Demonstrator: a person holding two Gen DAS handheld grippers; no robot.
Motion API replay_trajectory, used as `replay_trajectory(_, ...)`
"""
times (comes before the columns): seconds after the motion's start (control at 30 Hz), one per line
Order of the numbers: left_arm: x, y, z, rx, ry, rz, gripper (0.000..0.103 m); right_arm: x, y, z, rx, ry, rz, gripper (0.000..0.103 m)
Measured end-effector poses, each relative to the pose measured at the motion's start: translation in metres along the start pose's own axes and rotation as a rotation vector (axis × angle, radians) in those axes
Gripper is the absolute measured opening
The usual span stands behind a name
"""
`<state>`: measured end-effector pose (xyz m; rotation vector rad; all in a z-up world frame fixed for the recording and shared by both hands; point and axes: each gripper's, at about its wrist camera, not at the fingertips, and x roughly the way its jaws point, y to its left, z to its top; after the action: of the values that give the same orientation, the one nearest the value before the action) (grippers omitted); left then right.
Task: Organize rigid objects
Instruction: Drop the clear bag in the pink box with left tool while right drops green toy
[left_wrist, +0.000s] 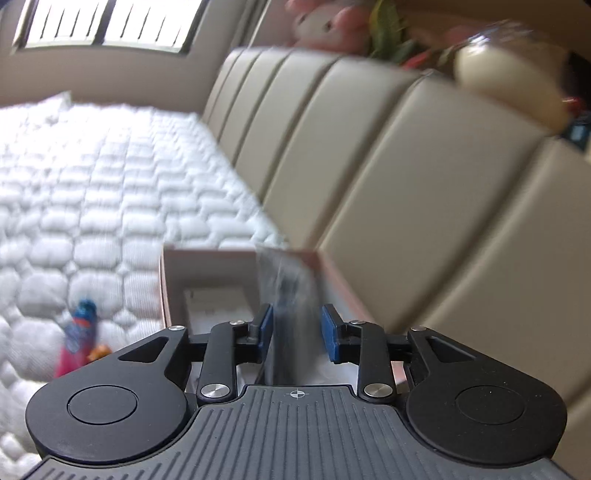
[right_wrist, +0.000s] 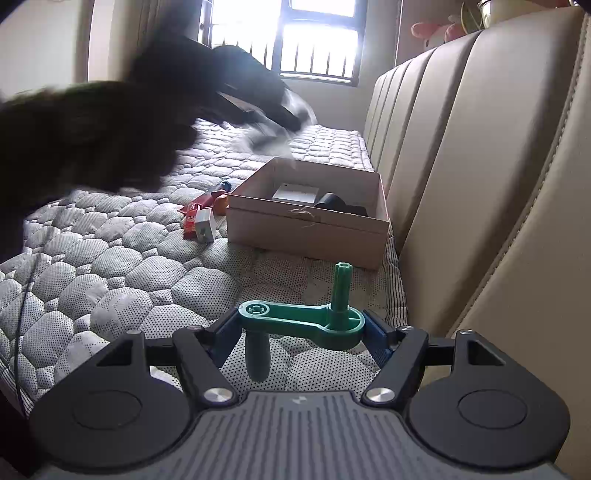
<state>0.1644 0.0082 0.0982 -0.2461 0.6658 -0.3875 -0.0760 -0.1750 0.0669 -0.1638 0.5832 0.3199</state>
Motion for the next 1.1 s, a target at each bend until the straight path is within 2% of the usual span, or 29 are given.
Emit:
replay_trajectory(0.07, 0.006, 0.005, -0.007, -0.012, 0.003, 0.003, 0.031, 0.0, -0.001, -0.003, -0.001, 0.001, -0.005, 0.07)
replay_trajectory(0.17, -0.011, 0.02, -0.02, -0.045, -0.018, -0.01, 0.031, 0.006, -0.003, -0.009, -0.008, 0.019, -0.012, 0.07)
replay_trajectory(0.3, -0.058, 0.041, -0.051, -0.077, -0.065, -0.018, 0.031, 0.02, -0.009, -0.008, 0.019, 0.054, -0.013, 0.07)
replay_trajectory(0.4, -0.09, 0.054, -0.077, -0.056, -0.056, 0.006, 0.031, 0.031, -0.013, 0.005, 0.044, 0.048, -0.018, 0.071)
replay_trajectory(0.57, -0.121, 0.075, -0.106, 0.006, -0.004, 0.057, 0.031, 0.057, -0.024, 0.069, 0.106, -0.038, -0.04, 0.071)
replay_trajectory(0.7, -0.133, 0.098, -0.119, -0.031, 0.03, 0.09, 0.031, 0.092, -0.035, 0.143, 0.2, -0.147, -0.112, 0.071)
replay_trajectory(0.73, -0.137, 0.104, -0.121, -0.042, 0.036, 0.106, 0.031, 0.102, -0.037, 0.158, 0.216, -0.156, -0.128, 0.073)
replay_trajectory(0.77, -0.14, 0.108, -0.122, -0.054, 0.035, 0.118, 0.031, 0.111, -0.039, 0.17, 0.229, -0.155, -0.138, 0.084)
replay_trajectory(0.83, -0.145, 0.116, -0.124, -0.092, 0.02, 0.123, 0.031, 0.125, -0.042, 0.183, 0.259, -0.131, -0.177, 0.087)
replay_trajectory(0.93, -0.141, 0.125, -0.119, -0.162, 0.009, 0.105, 0.031, 0.12, -0.035, 0.169, 0.245, -0.132, -0.152, 0.087)
replay_trajectory(1.1, -0.113, 0.115, -0.095, -0.219, 0.012, 0.095, 0.031, 0.101, -0.003, 0.098, 0.083, -0.072, -0.135, 0.087)
